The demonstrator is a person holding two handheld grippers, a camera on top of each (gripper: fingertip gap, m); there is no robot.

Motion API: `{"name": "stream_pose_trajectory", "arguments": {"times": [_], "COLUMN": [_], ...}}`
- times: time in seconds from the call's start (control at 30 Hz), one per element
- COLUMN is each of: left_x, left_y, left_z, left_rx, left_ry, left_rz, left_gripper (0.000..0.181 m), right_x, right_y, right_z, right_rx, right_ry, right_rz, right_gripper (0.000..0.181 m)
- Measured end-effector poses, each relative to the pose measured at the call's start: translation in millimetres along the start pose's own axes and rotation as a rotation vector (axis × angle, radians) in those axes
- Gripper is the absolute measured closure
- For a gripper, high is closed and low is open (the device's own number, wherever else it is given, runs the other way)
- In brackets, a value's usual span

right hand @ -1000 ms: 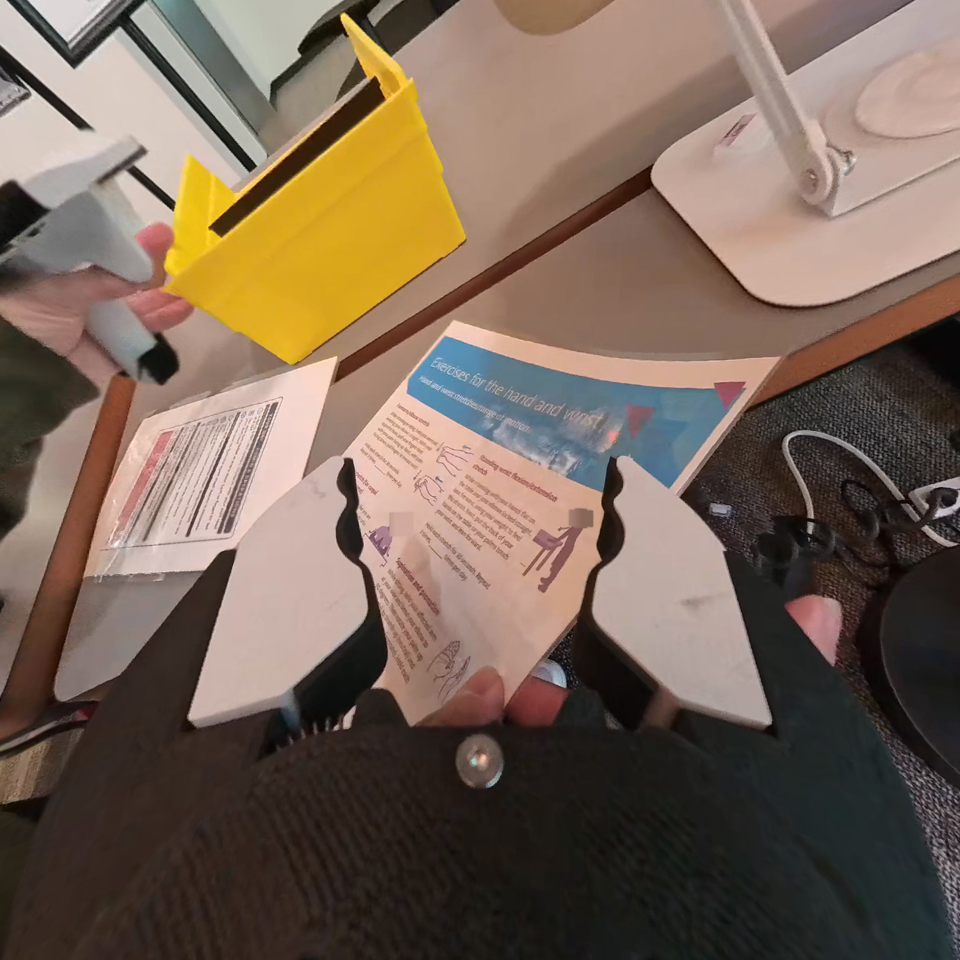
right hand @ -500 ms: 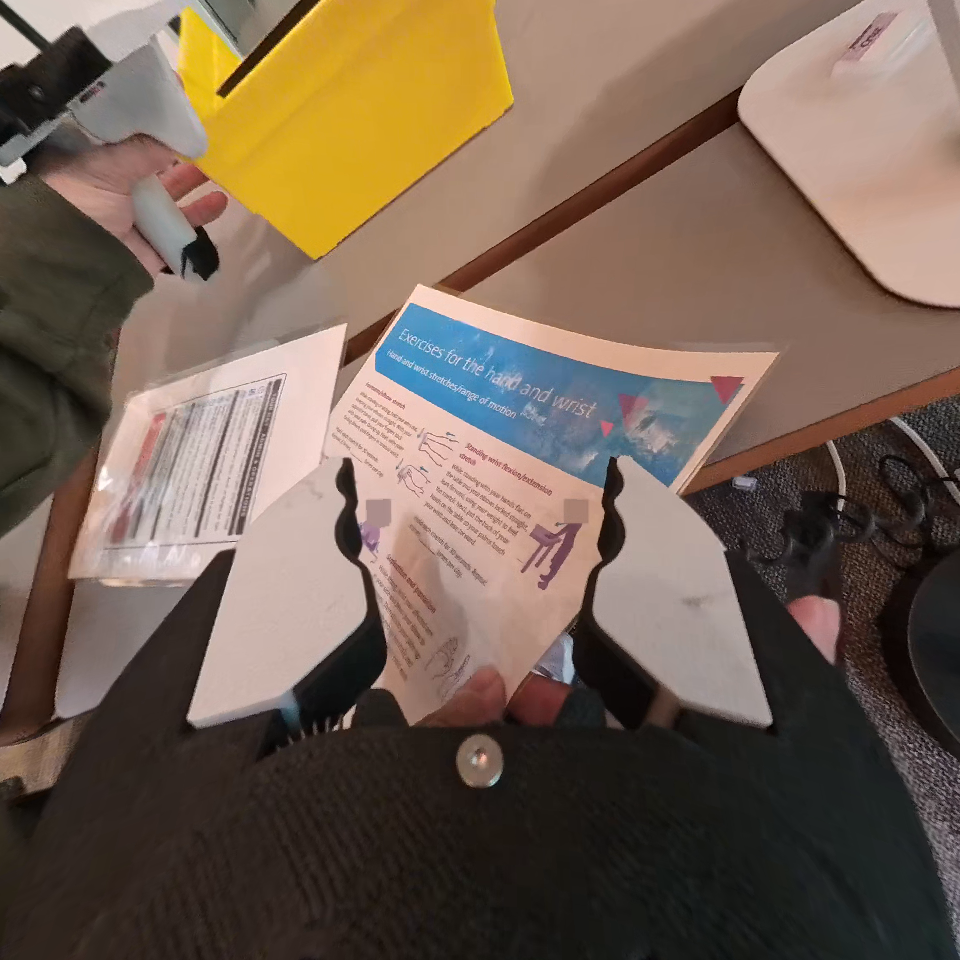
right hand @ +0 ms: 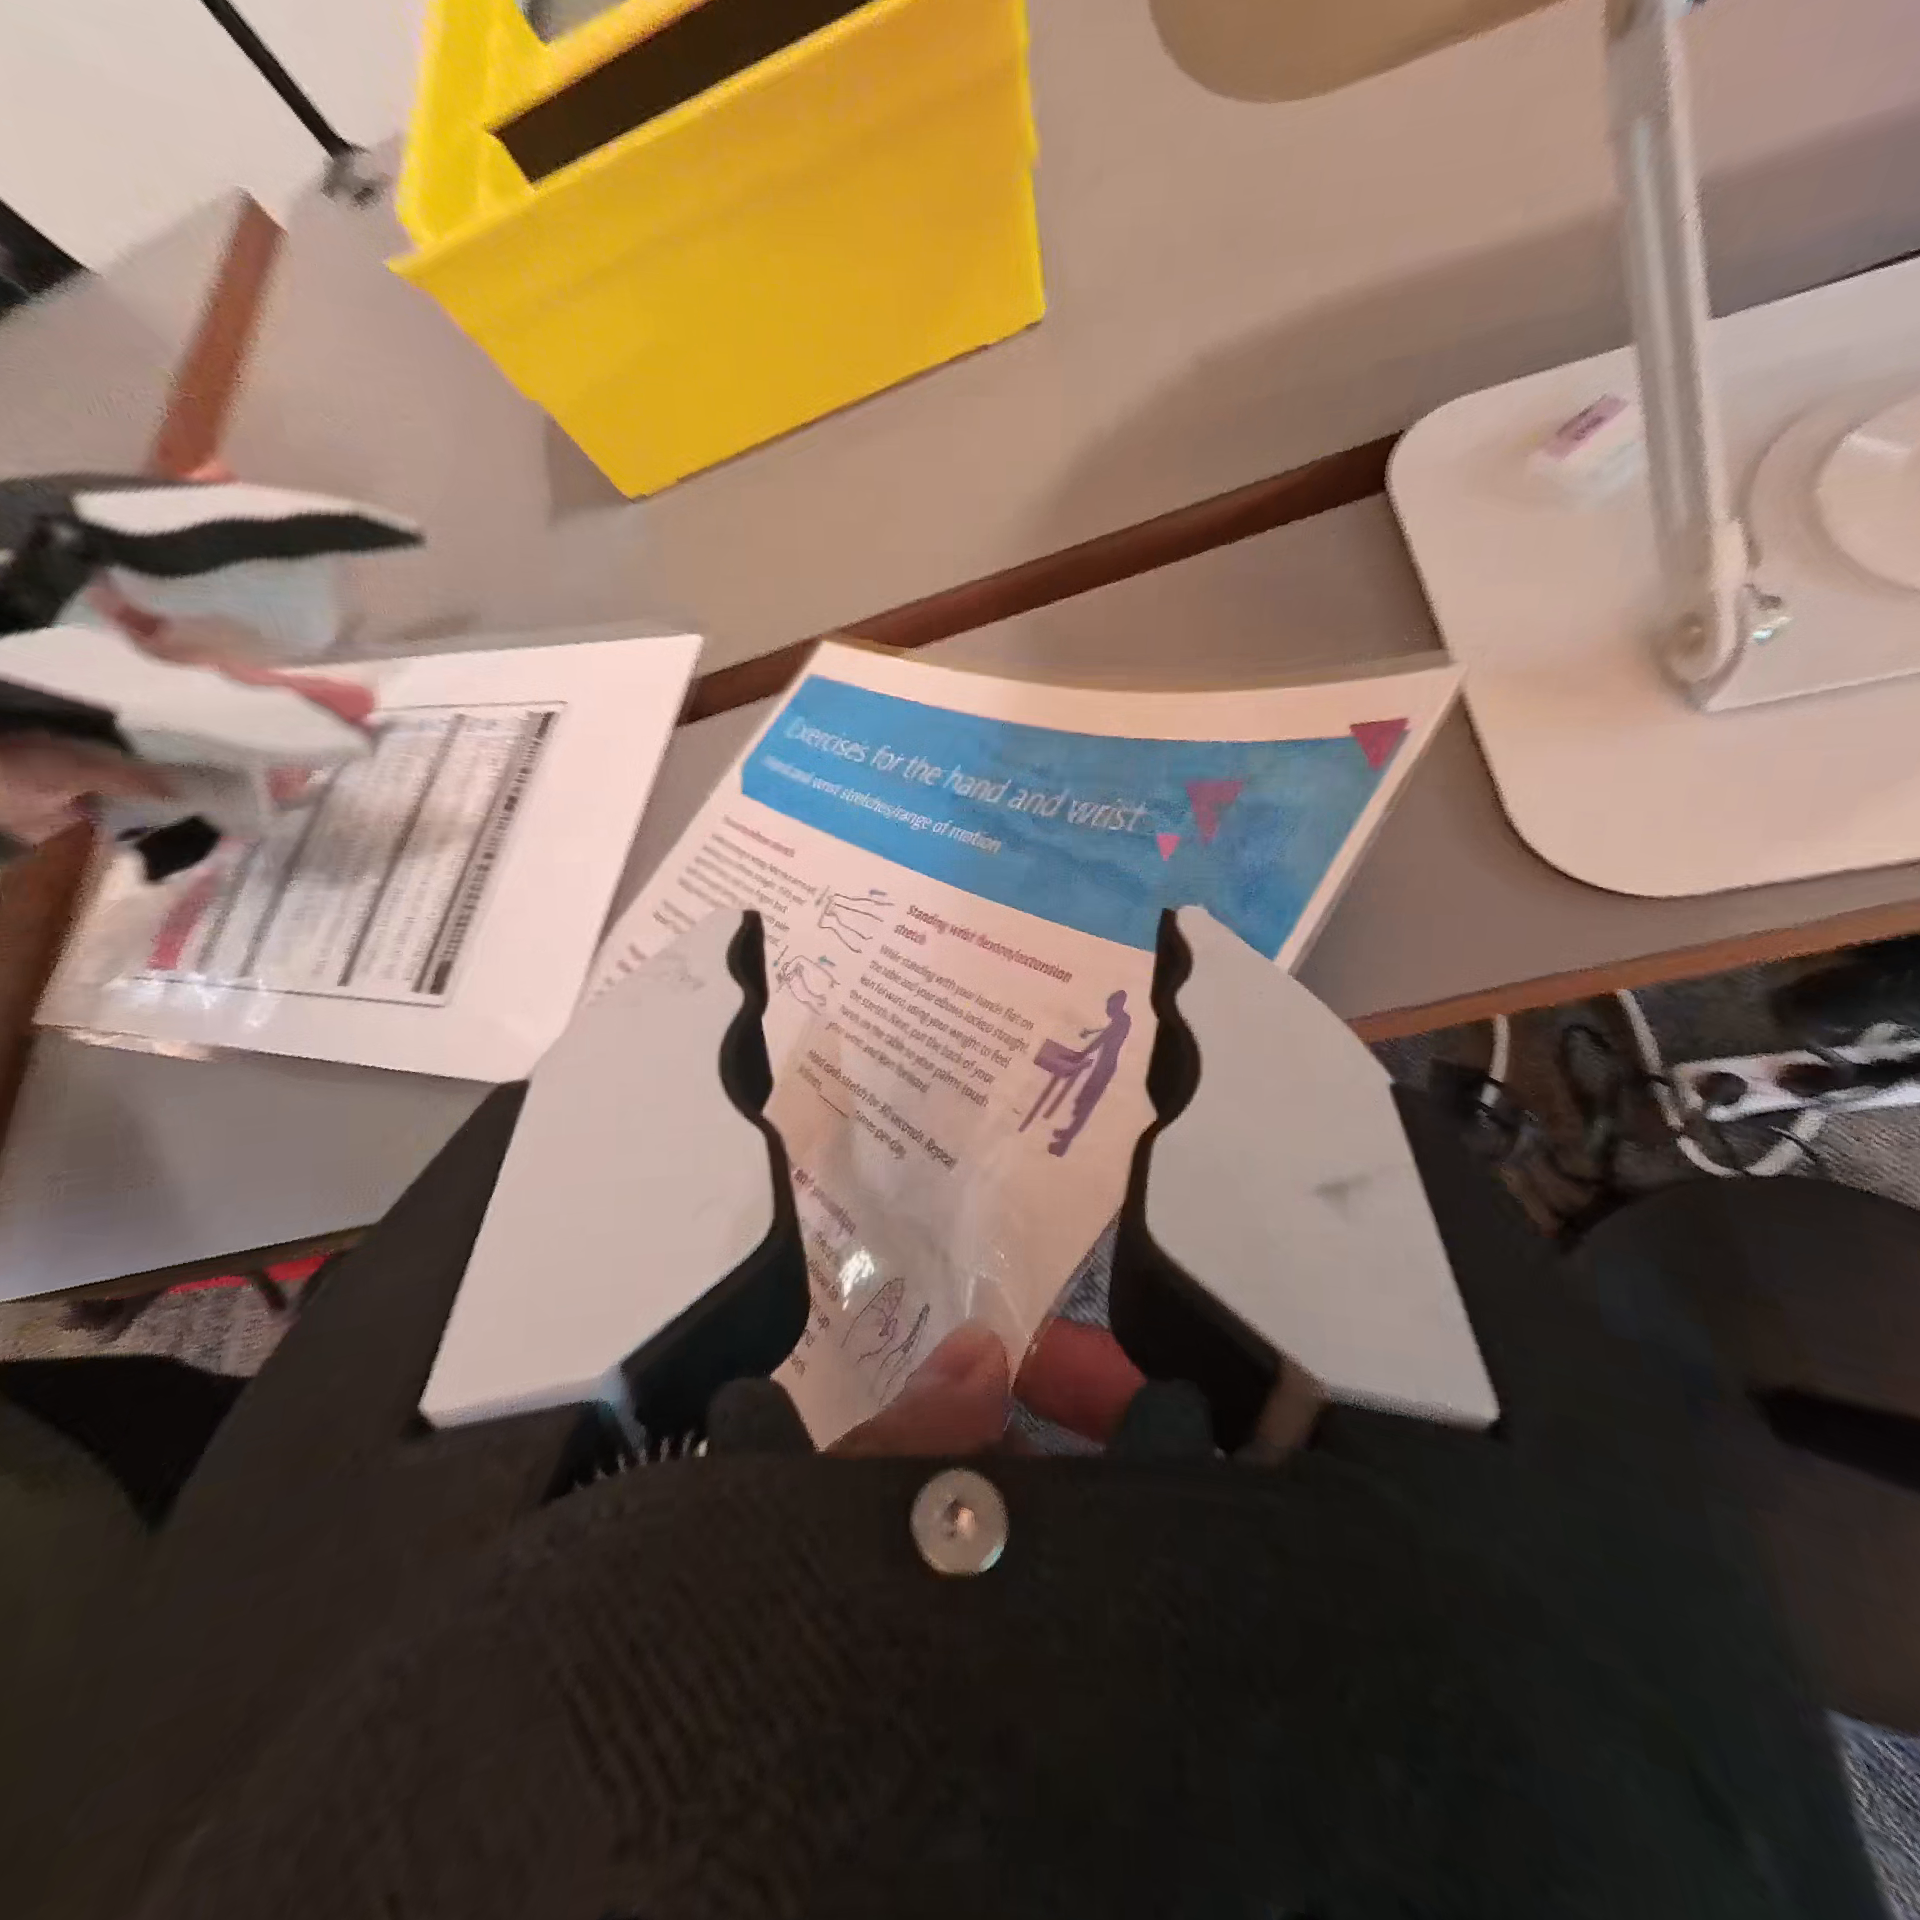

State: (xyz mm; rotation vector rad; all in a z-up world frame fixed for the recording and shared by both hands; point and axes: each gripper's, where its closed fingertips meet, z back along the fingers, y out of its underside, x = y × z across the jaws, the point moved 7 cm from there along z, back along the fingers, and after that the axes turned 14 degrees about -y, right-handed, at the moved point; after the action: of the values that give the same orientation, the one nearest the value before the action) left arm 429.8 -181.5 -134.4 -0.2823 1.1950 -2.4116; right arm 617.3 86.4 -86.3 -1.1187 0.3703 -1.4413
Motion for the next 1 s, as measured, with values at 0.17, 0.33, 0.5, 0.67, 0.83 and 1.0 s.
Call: {"name": "stream_pose_trajectory", "arguments": {"times": [0.17, 0.33, 0.5, 0.67, 0.83, 1.0], "left_x": [8.3, 0.8, 6.6, 11.8, 25.1, 38.4], "left_y": [1.4, -21.8, -10.6, 12.7, 33.1, 56.4], "left_z": [-16.2, -23.8, 7.4, 42.2, 47.7, 46.1], "left_rx": [0.085, 0.071, 0.070, 0.030, 0.125, 0.203], "left_ry": [-0.062, -0.067, -0.311, -0.215, -0.266, -0.422], "left_rz": [0.051, -0.058, -0.188, -0.101, -0.093, -0.105], "left_gripper": [0.071, 0.076, 0.085, 0.084, 0.088, 0.087], "right_x": [-17.3, -17.4, -15.3, -30.3, -57.2, -55.2], "right_y": [5.7, 2.1, -3.8, -12.9, -20.0, 1.3], "right_z": [6.7, 24.0, 53.9, 88.1, 104.5, 65.9], "right_rx": [0.036, -0.139, -0.266, -0.426, -0.646, -0.558], "right_ry": [0.200, 0.139, 0.224, 0.217, 0.174, 0.195], "right_rz": [-0.064, -0.235, -0.234, -0.214, -0.362, -0.468], "right_gripper": [0.107, 0.100, 0.109, 0.110, 0.108, 0.110]}}
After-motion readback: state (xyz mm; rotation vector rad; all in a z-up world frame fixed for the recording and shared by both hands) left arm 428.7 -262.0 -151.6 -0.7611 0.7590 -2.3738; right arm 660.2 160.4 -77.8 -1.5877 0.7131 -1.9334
